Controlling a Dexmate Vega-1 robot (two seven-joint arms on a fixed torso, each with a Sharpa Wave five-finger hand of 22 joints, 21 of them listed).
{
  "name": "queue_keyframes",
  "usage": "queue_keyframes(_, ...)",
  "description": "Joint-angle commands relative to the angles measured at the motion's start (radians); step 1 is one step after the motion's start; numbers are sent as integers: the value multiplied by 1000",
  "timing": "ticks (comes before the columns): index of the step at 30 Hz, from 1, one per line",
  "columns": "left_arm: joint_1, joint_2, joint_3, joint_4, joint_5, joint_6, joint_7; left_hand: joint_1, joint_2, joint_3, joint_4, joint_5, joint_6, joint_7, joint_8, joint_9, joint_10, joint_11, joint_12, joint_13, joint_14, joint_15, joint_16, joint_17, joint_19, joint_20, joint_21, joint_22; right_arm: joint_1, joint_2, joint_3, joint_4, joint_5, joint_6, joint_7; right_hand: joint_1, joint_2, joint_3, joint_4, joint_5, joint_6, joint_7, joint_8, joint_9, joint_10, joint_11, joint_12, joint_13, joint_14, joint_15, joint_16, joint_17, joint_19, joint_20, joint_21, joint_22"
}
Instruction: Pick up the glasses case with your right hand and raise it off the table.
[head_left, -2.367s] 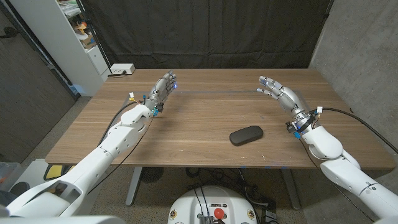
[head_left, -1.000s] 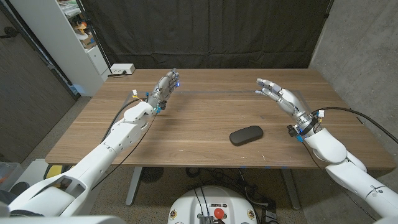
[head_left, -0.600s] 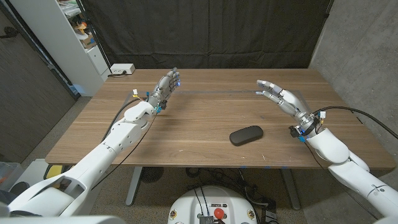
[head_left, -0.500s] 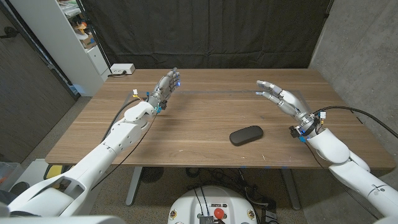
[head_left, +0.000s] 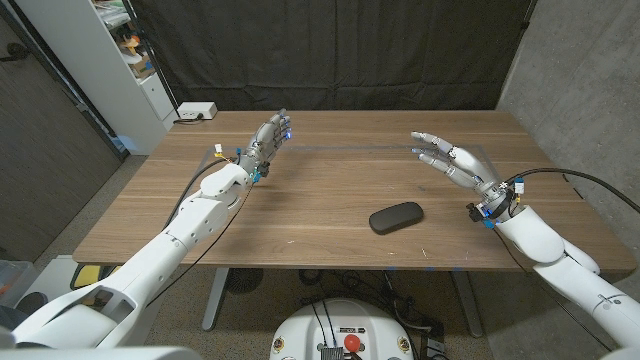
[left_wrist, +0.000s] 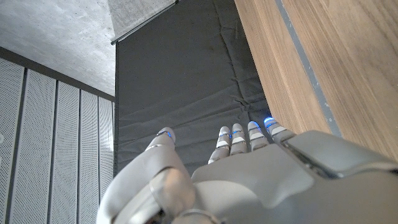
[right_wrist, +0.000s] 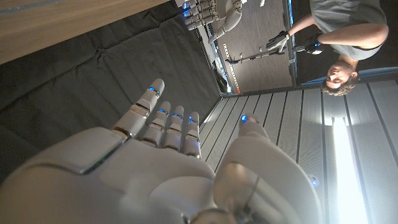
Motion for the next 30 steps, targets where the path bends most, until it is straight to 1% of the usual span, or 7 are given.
queue_keyframes(1, 18, 9, -5, -26, 1, -5, 8, 5, 9, 2, -7, 1, 5, 8, 0, 4, 2, 2, 3, 1, 7, 2, 1, 4, -4, 10, 3, 3, 0, 5, 39, 6, -135, 36, -52, 5, -13, 1, -9, 7, -3, -2, -5, 3, -1, -5, -2, 1, 3, -17, -3, 0, 9, -5, 0, 2)
queue_keyframes(9, 28, 14, -7, -43, 0, -5, 12, 4, 10, 2, -8, 1, 6, 7, 0, 4, 3, 2, 3, 1, 7, 2, 1, 4, -4, 11, 3, 3, 8, 7, 59, 8, -232, 56, -91, 11, -15, 3, -14, 11, -10, -4, -7, 3, -6, -5, -5, 1, 0, -17, -5, -1, 5, -6, -3, 2)
queue_keyframes(18, 34, 19, -8, -48, 0, -7, 11, 4, 10, 1, -9, 1, 7, 6, 0, 4, 3, 3, 3, 1, 6, 2, 1, 4, -4, 12, 3, 3, 11, -1, 62, 6, -270, 44, -115, 20, -18, 5, -22, 15, -17, -7, -9, 3, -13, -4, -7, 1, -5, -17, -8, -2, 3, -8, -4, 1)
queue_keyframes(23, 34, 20, -9, -48, -1, -6, 9, 4, 10, 1, -9, 1, 6, 5, -1, 4, 3, 1, 3, 1, 7, 2, 1, 4, -4, 12, 3, 3, 15, -6, 74, 4, -346, 49, -152, 25, -20, 7, -26, 18, -18, -7, -8, 3, -15, -4, -8, 1, -7, -17, -9, -2, 3, -8, -4, 1)
queue_keyframes(30, 30, 23, -4, -45, 2, -2, 5, 3, 10, 1, -10, 1, 7, 5, -1, 4, 3, 3, 2, 1, 7, 0, 1, 4, -4, 12, 3, 3, 28, -20, 75, -4, -460, 49, -215, 31, -20, 10, -31, 21, -20, -10, -8, 3, -17, -4, -8, 1, -9, -19, -10, -3, 1, -9, -5, 1)
